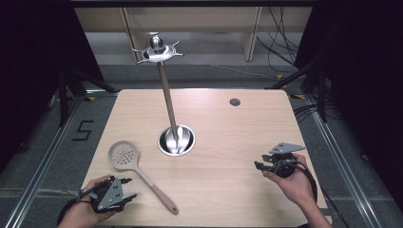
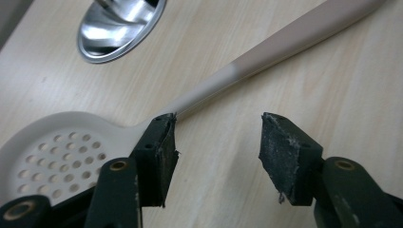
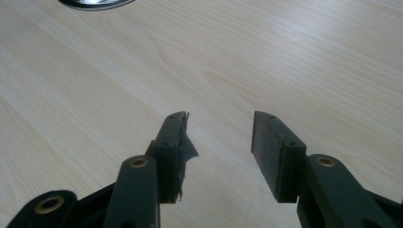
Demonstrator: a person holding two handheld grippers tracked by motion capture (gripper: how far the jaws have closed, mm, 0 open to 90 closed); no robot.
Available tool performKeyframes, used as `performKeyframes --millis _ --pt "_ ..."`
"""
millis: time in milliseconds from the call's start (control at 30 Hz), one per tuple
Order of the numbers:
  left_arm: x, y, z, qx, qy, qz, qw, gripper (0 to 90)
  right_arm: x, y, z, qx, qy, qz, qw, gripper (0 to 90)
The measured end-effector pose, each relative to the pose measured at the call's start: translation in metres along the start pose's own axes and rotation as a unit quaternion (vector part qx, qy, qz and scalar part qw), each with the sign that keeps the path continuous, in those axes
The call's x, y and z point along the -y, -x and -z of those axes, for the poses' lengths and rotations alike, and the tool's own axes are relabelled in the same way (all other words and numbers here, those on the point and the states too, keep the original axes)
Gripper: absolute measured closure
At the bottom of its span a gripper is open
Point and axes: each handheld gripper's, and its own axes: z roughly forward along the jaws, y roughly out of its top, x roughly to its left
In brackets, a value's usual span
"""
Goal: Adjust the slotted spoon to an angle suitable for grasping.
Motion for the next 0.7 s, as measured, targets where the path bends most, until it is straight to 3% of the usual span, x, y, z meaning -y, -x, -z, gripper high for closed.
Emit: performKeyframes --millis 67,100,133,200,233,267,300,333,367,400,433,467,533,567,600,633,700 --pt "-0.005 -0.003 -0.001 0.021 -0.006 -0.013 0.9997 48.0 0.001 0.002 -0.001 0.000 -0.002 -0.001 1.0000 56.6" --pt "-0.010 -0.003 -0.001 0.037 -0.015 -0.024 0.9989 49.9 0.002 0.005 -0.003 -0.003 0.007 0.013 0.9999 56.6" --pt "-0.010 -0.003 -0.001 0.037 -0.015 -0.024 0.9989 52.2 0.003 0.005 -0.003 -0.001 0.002 0.006 1.0000 56.6" --pt "-0.026 0.004 -0.006 0.072 -0.008 -0.020 0.9972 62.7 0.004 0.008 -0.004 -0.002 0.002 0.010 0.9999 56.7" --pt "-0.031 0.005 -0.006 0.078 -0.015 -0.027 0.9965 69.7 0.004 0.008 -0.003 -0.001 -0.001 0.003 1.0000 56.8" --pt "-0.036 0.007 -0.008 0.095 -0.017 -0.042 0.9945 74.4 0.004 0.008 -0.002 -0.001 0.004 0.004 1.0000 56.8" --pt "-0.042 0.007 -0.008 0.113 -0.035 -0.067 0.9906 80.0 0.004 0.008 -0.002 0.003 0.005 0.005 1.0000 56.8" --pt "-0.045 0.010 -0.011 0.114 -0.025 -0.053 0.9917 84.3 0.003 0.009 -0.002 0.000 0.010 0.010 0.9999 56.8" --pt "-0.049 0.011 -0.011 0.121 -0.029 -0.056 0.9907 87.8 0.003 0.009 -0.001 0.001 0.007 0.008 0.9999 56.8" --pt "-0.052 0.012 -0.012 0.123 -0.028 -0.051 0.9907 89.1 0.002 0.008 -0.001 0.002 0.007 0.008 0.9999 56.8" --pt "-0.055 0.016 -0.014 0.136 -0.019 -0.026 0.9902 89.2 0.001 0.006 0.000 -0.001 0.003 0.005 1.0000 56.9" --pt "-0.061 0.009 -0.011 0.130 -0.062 -0.088 0.9857 89.3 0.001 0.005 -0.002 0.000 0.006 0.010 0.9999 56.8" --pt "-0.065 0.020 -0.017 0.151 -0.035 -0.045 0.9869 89.4 0.000 0.001 -0.001 0.005 0.009 0.006 0.9999 56.9" --pt "-0.069 0.018 -0.017 0.158 -0.057 -0.073 0.9831 89.4 -0.001 0.002 0.000 0.007 0.008 0.024 0.9997 56.9" --pt "-0.071 0.019 -0.019 0.169 -0.062 -0.080 0.9804 89.4 -0.001 0.001 0.001 0.008 0.007 0.020 0.9997 56.9" --pt "-0.073 0.024 -0.021 0.171 -0.055 -0.063 0.9817 89.4 -0.001 0.000 0.001 0.007 0.007 0.017 0.9998 56.9" --pt "-0.077 0.026 -0.026 0.181 -0.064 -0.080 0.9780 89.4 -0.001 -0.001 0.001 0.004 0.006 0.012 0.9999 56.9"
